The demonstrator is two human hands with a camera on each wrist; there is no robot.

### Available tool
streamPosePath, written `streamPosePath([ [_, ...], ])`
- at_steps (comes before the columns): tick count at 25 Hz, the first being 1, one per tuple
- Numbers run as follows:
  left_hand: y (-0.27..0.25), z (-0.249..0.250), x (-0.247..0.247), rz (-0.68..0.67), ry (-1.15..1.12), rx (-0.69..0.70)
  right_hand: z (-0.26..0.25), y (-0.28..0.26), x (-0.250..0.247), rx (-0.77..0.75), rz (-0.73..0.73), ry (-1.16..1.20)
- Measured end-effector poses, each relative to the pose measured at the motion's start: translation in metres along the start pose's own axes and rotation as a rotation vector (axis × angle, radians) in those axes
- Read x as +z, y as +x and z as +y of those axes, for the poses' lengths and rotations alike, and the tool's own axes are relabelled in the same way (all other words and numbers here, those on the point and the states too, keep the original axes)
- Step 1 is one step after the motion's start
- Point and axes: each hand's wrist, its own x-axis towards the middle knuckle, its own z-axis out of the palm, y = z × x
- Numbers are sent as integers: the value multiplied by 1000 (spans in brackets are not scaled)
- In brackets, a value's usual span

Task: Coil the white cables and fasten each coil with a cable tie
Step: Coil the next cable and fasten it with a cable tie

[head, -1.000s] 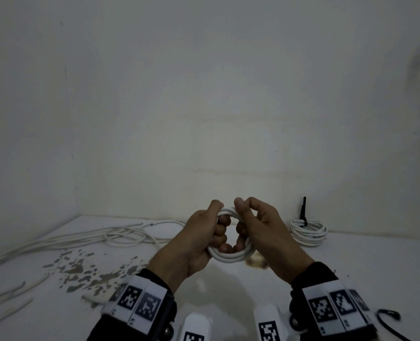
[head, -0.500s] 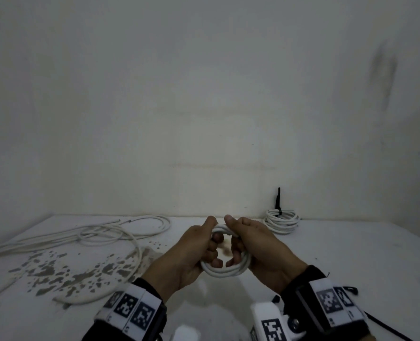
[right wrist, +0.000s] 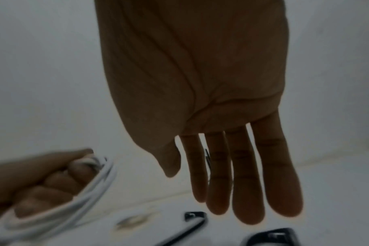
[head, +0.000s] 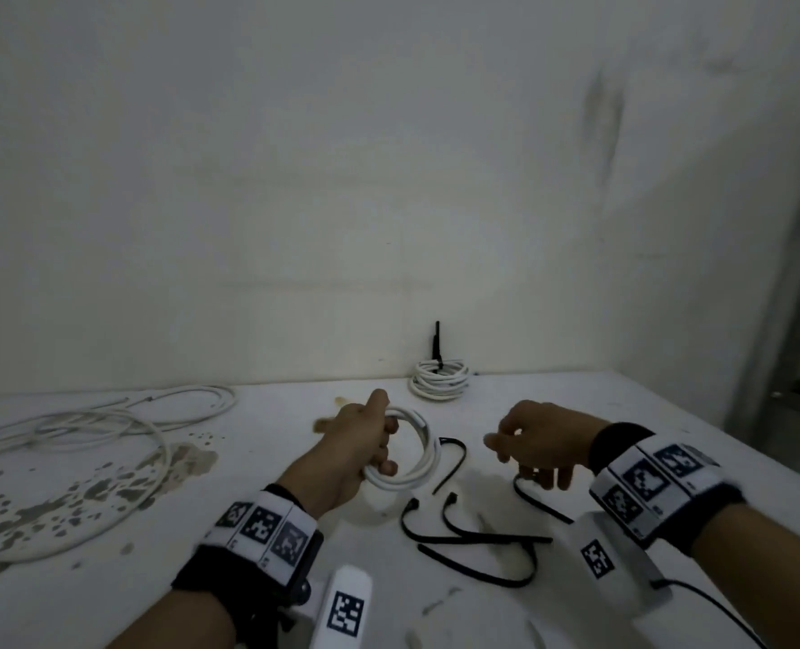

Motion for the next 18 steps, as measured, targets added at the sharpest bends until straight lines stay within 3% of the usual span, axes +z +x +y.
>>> streamPosePath([
  [3, 7, -2, 24, -33, 49, -12, 19, 7, 12, 97, -43, -312],
  [6, 7, -1, 43, -81, 49, 0, 31, 19, 25, 93, -32, -288],
  [9, 6, 1, 54, -93, 40, 16, 35, 16, 20, 26, 94, -37],
  [12, 9, 0, 58, -78, 61, 27, 24, -1, 7, -106, 324, 563],
  [14, 12, -2, 61, -57, 69, 31, 11, -17, -1, -218, 334, 851],
  [18, 15, -4, 68, -50, 103, 46, -1, -25, 3, -382, 371, 792],
])
